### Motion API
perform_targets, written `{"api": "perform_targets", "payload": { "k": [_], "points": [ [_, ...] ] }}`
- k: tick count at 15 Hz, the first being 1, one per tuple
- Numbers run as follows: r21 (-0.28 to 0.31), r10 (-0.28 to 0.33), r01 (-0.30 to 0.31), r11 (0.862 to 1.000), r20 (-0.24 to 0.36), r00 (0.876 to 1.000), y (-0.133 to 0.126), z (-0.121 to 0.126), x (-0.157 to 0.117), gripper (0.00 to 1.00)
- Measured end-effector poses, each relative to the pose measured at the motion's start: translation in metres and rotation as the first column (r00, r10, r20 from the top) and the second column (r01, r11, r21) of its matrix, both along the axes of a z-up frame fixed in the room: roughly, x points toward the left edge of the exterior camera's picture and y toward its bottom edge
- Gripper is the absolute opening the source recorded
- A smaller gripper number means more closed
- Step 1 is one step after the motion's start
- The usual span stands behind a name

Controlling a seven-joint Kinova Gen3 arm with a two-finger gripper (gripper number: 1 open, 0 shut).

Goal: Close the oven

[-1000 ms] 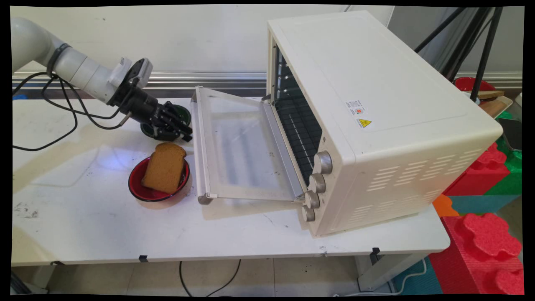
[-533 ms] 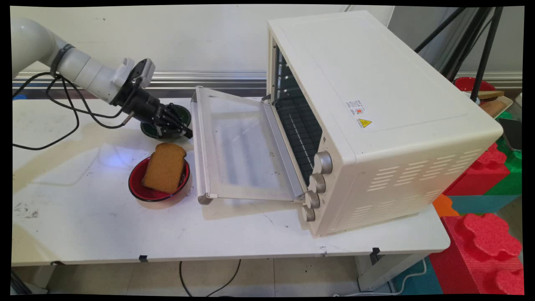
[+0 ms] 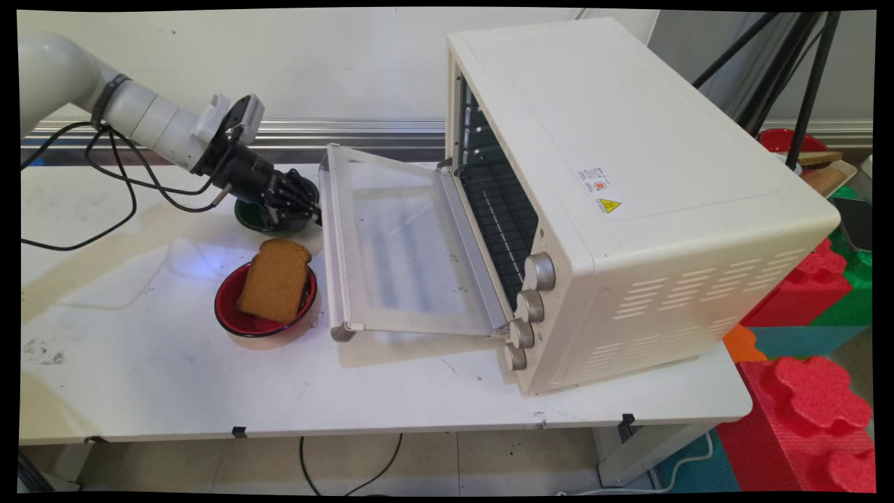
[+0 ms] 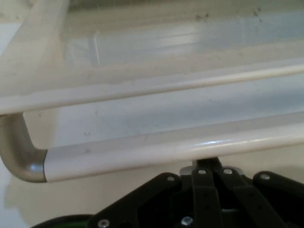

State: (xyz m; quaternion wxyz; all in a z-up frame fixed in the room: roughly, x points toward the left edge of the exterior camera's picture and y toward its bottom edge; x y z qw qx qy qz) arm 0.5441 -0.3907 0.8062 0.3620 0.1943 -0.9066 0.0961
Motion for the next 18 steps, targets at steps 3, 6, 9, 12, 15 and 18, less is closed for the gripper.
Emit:
{"api": "perform_targets", "payload": {
  "k": [3, 6, 9, 12, 15, 18],
  "points": [
    [-0.005, 0.000, 0.000, 1.000, -0.021, 1.000, 0.001, -0.001, 0.000, 0.00],
    [-0.017, -0.002, 0.001, 1.000, -0.055, 0.998, 0.005, 0.000, 0.001, 0.00],
    [-0.038, -0.011, 0.007, 0.999, -0.101, 0.995, 0.010, 0.005, 0.000, 0.00],
    [-0.060, -0.019, 0.010, 0.998, -0.139, 0.990, 0.013, 0.012, -0.002, 0.00],
    [-0.090, -0.022, 0.004, 0.996, -0.193, 0.981, 0.014, 0.024, -0.004, 0.00],
    [-0.122, -0.018, -0.013, 0.992, -0.253, 0.967, 0.010, 0.040, -0.009, 0.00]
  ]
}}
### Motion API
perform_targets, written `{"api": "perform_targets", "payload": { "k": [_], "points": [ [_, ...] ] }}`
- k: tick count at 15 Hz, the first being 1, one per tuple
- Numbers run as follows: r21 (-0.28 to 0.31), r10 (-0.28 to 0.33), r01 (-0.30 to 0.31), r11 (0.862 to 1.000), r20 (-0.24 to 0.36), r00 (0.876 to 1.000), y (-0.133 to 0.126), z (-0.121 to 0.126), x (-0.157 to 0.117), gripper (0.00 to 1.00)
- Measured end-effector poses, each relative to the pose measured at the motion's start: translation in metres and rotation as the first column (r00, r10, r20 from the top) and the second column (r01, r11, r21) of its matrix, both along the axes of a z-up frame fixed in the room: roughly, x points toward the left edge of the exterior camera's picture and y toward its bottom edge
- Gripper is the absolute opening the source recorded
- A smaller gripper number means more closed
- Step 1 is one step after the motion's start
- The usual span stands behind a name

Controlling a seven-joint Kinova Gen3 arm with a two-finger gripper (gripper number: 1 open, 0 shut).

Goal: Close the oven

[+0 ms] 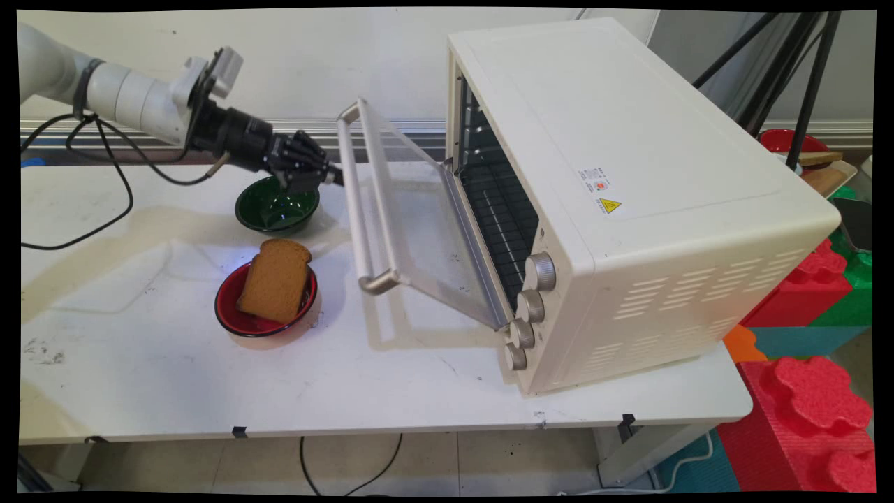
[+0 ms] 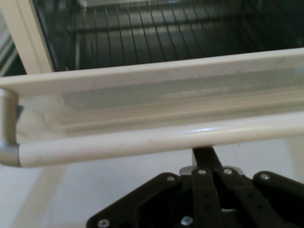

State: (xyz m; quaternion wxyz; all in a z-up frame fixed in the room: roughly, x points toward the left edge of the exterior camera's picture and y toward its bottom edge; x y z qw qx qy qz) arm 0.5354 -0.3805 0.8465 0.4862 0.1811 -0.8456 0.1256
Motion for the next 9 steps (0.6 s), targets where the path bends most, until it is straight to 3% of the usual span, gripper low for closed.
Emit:
{"api": "perform_targets", "payload": {
  "k": [9],
  "points": [
    [-0.044, 0.017, -0.022, 0.999, -0.105, 0.994, -0.023, 0.034, -0.032, 0.00]
  ]
}}
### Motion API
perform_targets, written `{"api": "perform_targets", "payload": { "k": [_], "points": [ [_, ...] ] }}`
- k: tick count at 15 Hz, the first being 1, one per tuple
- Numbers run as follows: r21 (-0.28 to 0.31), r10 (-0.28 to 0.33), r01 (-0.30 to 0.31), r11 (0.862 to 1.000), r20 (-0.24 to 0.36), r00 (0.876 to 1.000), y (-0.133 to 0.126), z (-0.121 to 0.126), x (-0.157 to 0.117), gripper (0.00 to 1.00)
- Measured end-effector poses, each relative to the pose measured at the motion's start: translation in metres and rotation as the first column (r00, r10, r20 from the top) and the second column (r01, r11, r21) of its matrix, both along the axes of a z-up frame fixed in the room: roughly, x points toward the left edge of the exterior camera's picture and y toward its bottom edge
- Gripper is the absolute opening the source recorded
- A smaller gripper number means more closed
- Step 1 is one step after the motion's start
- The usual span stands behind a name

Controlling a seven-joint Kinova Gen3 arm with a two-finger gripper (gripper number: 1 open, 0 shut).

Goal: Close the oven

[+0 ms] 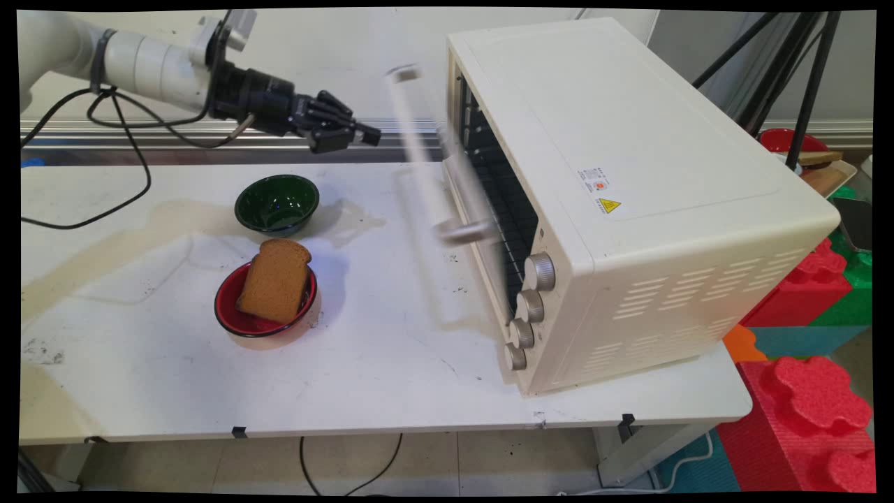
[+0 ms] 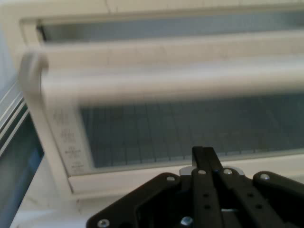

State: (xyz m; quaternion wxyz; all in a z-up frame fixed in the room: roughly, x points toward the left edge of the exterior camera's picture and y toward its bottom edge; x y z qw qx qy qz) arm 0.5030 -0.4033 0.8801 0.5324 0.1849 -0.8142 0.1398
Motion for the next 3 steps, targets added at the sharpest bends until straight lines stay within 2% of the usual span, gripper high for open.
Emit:
{"api": "perform_targets", "payload": {
  "k": [3],
  "points": [
    [0.003, -0.003, 0.003, 1.000, -0.015, 1.000, -0.008, 0.006, -0.015, 0.00]
  ]
}}
